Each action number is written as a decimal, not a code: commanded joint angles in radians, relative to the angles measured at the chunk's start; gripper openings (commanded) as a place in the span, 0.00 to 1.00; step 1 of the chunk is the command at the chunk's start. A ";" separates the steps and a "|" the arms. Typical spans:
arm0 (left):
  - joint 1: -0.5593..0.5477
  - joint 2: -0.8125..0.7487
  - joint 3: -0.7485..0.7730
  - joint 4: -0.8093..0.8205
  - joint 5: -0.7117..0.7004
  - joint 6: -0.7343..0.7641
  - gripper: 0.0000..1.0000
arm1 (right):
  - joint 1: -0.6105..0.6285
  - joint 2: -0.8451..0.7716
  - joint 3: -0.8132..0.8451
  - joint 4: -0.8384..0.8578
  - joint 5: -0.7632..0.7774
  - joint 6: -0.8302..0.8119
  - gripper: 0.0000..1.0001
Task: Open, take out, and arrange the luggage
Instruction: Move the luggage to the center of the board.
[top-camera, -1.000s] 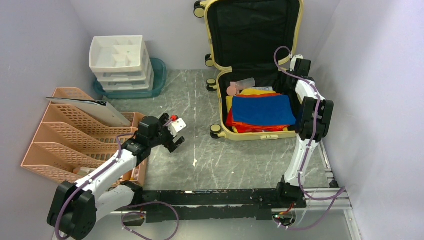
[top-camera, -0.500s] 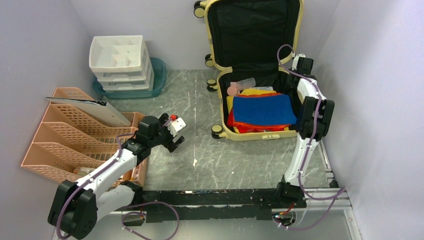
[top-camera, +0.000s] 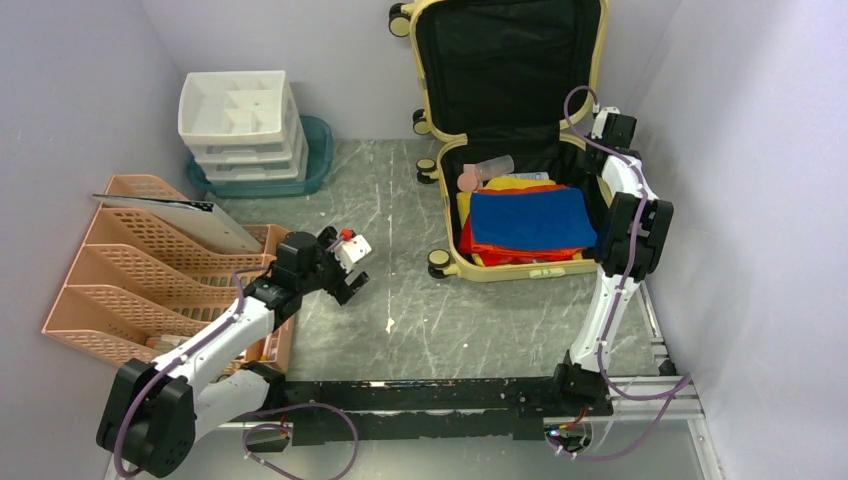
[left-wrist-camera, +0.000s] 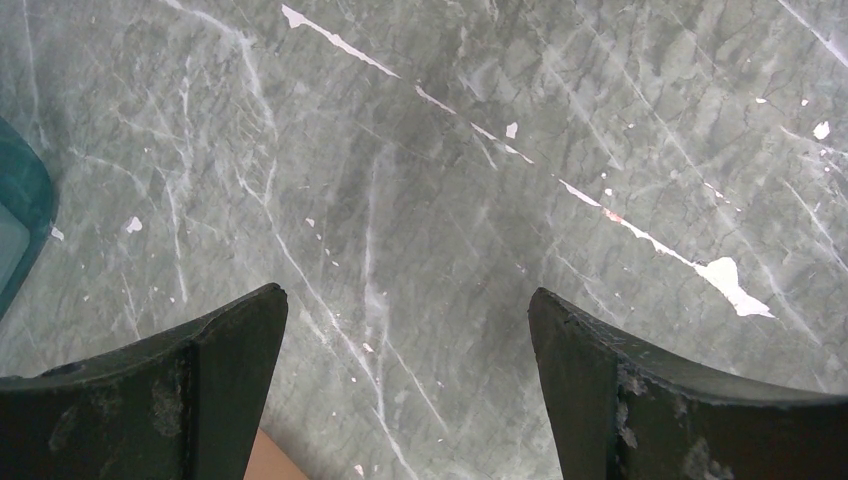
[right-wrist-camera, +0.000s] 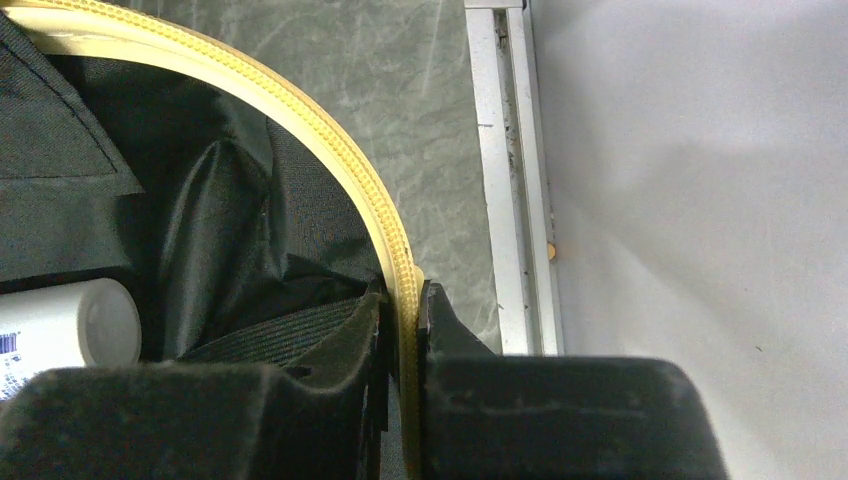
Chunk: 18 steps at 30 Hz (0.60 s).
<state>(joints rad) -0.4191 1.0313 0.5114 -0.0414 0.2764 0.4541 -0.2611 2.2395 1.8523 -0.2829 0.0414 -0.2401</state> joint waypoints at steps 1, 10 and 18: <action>0.006 0.009 0.019 0.034 0.018 -0.015 0.95 | -0.152 0.060 -0.008 0.099 0.284 -0.007 0.00; 0.009 0.007 0.021 0.034 0.009 -0.017 0.95 | -0.191 0.065 -0.014 0.108 0.315 -0.006 0.00; 0.009 0.011 0.021 0.034 0.004 -0.021 0.95 | -0.217 0.060 -0.022 0.135 0.333 -0.012 0.00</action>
<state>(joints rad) -0.4152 1.0447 0.5114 -0.0402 0.2737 0.4496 -0.3153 2.2417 1.8496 -0.2619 0.0395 -0.2245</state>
